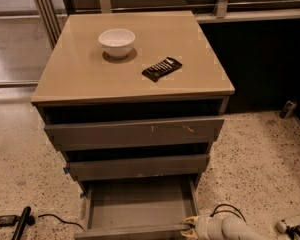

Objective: Open bottom drawer

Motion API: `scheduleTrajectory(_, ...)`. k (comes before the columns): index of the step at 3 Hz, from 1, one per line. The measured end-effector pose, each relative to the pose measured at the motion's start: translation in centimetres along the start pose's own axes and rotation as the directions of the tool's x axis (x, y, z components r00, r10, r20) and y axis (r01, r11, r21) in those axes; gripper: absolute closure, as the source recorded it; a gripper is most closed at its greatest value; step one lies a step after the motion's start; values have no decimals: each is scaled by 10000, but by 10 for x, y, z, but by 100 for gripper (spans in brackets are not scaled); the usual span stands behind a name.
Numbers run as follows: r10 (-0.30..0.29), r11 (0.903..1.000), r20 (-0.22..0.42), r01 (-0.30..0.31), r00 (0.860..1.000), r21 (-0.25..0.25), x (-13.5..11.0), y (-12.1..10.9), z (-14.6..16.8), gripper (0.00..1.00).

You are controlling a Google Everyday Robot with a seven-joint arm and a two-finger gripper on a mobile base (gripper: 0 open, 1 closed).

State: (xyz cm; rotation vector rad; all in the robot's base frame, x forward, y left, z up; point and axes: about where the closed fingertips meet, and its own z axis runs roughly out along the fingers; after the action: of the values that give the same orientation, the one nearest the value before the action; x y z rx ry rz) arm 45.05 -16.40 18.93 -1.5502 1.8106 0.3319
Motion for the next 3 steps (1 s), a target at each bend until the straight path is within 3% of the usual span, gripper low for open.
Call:
scheduleTrajectory(1,15,10000,55,-15,10000,10,3,18,-9,100)
scheduleTrajectory(3,15,10000,56,-15,10000,9,2,17,-10,43)
